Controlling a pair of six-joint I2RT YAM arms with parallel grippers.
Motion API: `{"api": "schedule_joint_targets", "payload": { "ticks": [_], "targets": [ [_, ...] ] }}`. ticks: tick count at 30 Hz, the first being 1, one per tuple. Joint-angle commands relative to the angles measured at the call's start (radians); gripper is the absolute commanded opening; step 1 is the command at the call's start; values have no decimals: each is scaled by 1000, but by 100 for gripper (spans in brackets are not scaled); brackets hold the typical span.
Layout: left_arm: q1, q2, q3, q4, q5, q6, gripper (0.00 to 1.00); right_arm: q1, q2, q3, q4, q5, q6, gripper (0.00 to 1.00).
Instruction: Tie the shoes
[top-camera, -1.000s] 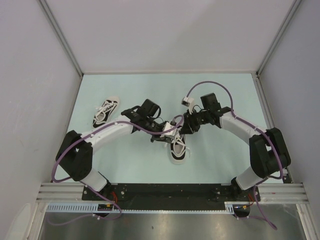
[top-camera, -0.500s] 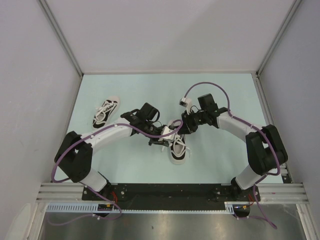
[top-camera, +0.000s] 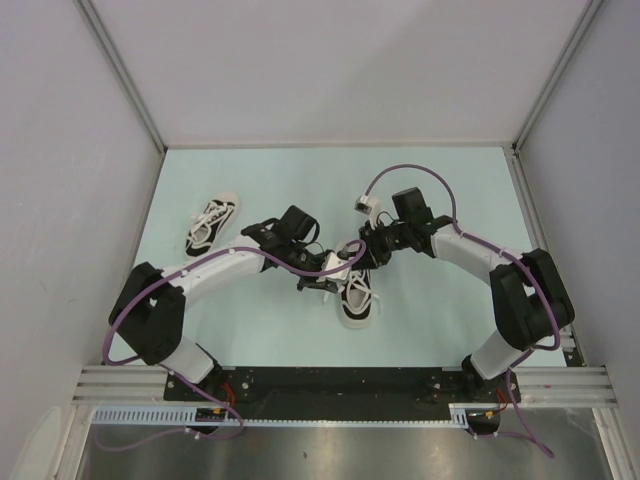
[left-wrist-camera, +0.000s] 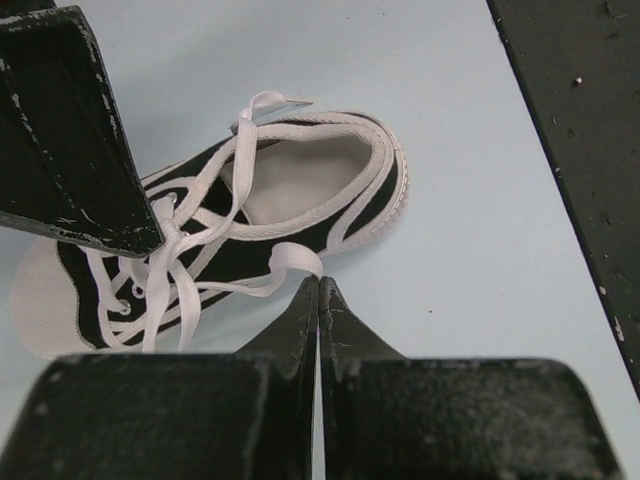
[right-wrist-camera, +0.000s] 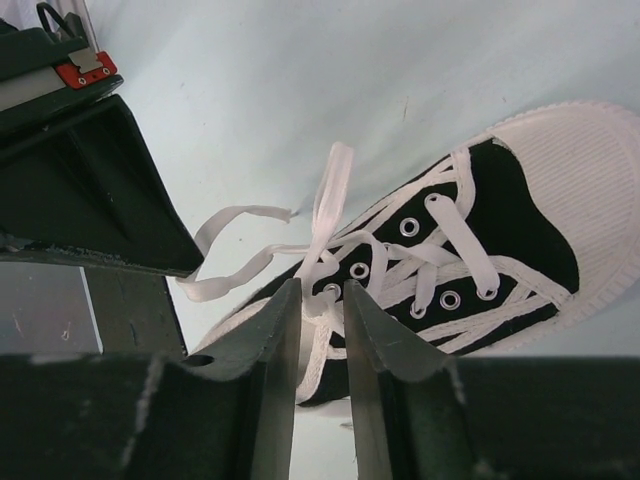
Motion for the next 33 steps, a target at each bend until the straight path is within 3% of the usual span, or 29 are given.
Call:
{"api": "schedule_joint_targets", "payload": {
  "ticks": [1,9,18,22,33],
  "targets": [
    [14,0,23,33,36,18,0,-38,0,49,-3,-11,5,32],
    [20,26,54,29,59,13,0,-107,-15,66,-33,-63,-21,39],
    [16,57,126,-1,89,7,0,-72,36,75,-84,-53,-73,23],
    [16,59,131,-8,86,12,0,-46,55,81,-87,-39,-83,22],
    [16,80,137,-13,68,16,0,-41,43,94,-99,-89,-67,29]
  ]
}}
